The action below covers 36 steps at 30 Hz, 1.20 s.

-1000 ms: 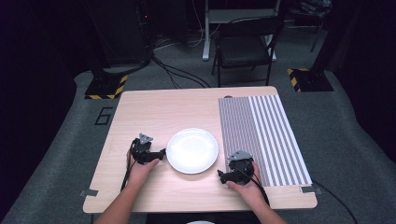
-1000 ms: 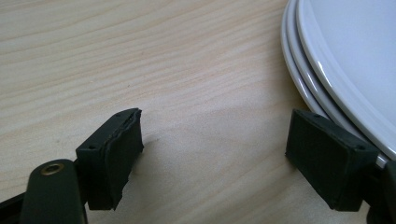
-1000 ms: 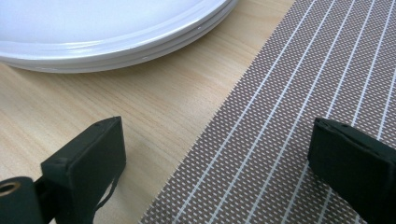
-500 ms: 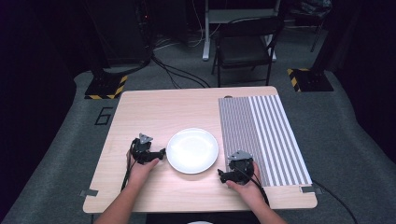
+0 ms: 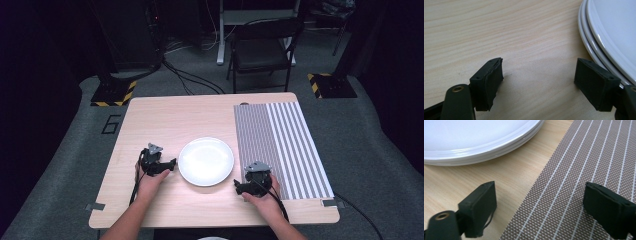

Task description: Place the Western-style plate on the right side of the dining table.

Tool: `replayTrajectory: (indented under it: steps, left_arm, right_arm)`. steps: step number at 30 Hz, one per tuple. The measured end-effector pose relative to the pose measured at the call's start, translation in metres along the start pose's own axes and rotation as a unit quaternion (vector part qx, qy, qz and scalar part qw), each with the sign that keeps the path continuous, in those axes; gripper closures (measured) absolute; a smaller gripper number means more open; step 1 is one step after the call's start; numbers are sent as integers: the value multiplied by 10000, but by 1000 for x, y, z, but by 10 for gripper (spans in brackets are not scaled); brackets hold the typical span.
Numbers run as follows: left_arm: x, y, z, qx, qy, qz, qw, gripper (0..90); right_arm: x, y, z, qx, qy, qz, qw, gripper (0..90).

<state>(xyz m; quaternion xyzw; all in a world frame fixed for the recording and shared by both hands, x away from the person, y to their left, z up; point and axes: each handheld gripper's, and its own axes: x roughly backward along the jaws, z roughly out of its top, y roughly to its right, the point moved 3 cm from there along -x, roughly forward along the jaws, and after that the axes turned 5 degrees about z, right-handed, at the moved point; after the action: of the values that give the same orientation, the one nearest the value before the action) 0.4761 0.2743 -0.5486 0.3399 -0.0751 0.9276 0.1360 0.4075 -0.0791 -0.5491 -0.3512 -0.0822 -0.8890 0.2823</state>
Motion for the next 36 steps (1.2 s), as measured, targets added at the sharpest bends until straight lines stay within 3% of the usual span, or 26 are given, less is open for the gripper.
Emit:
replayTrajectory:
  steps: [6, 14, 22, 36]
  left_arm:
    - [1, -1, 0, 47, 29, 22, 10000, 279]
    - [2, -1, 0, 87, 80, 47, 9999, 354]
    - [7, -3, 1, 259, -74, -102, 9996, 439]
    - [21, 2, 14, 461, 43, -366, 9983, 469]
  right_arm:
    - [3, 3, -1, -62, 92, -112, 9999, 226]
    - [4, 3, -1, -128, 134, -170, 9997, 279]
    - [7, 6, 0, -213, 130, -167, 9995, 385]
    - [14, 4, 5, -170, 170, -137, 9996, 404]
